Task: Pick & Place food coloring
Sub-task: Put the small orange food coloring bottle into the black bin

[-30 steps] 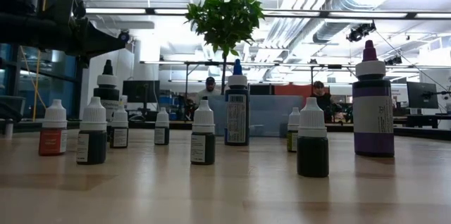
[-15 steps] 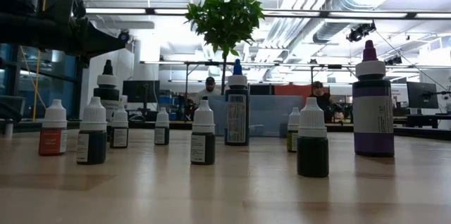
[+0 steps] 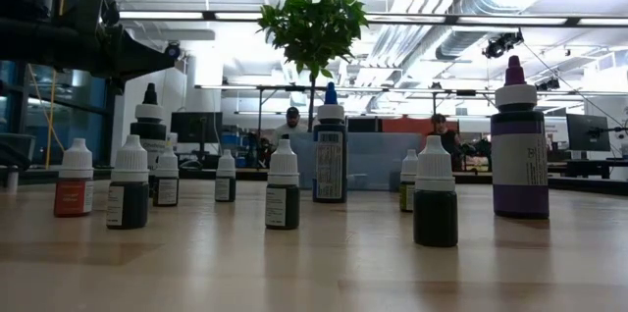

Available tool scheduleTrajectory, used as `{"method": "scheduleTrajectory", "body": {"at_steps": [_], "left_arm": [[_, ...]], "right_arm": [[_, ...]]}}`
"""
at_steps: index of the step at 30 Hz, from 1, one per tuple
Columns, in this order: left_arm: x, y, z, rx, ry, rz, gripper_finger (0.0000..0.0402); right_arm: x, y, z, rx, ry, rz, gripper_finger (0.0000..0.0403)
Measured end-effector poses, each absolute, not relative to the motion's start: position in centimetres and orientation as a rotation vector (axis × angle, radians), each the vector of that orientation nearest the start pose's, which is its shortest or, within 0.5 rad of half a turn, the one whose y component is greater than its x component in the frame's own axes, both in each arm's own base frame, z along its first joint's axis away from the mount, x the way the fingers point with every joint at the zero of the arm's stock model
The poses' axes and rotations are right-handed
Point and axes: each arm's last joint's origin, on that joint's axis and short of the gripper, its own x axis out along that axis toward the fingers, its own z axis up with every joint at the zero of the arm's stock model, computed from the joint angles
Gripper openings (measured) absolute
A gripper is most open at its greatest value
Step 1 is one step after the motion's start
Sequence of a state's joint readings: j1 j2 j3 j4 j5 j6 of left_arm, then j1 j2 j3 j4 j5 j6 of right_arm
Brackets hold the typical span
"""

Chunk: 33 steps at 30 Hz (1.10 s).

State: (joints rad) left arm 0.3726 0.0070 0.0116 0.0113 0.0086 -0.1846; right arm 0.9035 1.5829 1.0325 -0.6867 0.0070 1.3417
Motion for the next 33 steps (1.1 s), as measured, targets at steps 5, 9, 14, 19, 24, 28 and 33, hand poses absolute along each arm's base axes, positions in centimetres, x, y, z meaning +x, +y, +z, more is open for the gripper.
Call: {"method": "scheduleTrajectory", "body": {"at_steps": [5, 9, 14, 19, 24, 28, 33], "left_arm": [[9.1, 3.5, 16.8, -0.18, -0.049, 0.362, 0.0], [9.1, 3.5, 16.8, -0.179, -0.05, 0.362, 0.0], [9.1, 3.5, 16.8, -0.18, -0.049, 0.361, 0.0], [9.1, 3.5, 16.8, -0.18, -0.049, 0.362, 0.0], [9.1, 3.5, 16.8, -0.179, -0.049, 0.362, 0.0], [9.1, 3.5, 16.8, -0.18, -0.049, 0.362, 0.0], [9.1, 3.5, 16.8, -0.18, -0.049, 0.362, 0.0]], "right_arm": [[18.5, 23.4, 19.0, 0.564, 1.392, -0.143, 0.0088], [18.5, 23.4, 18.9, 0.587, 1.387, -0.166, 0.0096], [18.5, 23.3, 18.9, 0.628, 1.368, -0.235, 0.0154], [18.5, 23.1, 18.9, 0.636, 1.354, -0.27, 0.0225], [18.4, 23.3, 18.6, 0.565, 1.343, -0.237, 0.0249], [18.5, 23.3, 18.1, 0.481, 1.343, -0.21, 0.0249], [18.5, 23.3, 18.0, 0.456, 1.346, -0.211, 0.0249]]}}
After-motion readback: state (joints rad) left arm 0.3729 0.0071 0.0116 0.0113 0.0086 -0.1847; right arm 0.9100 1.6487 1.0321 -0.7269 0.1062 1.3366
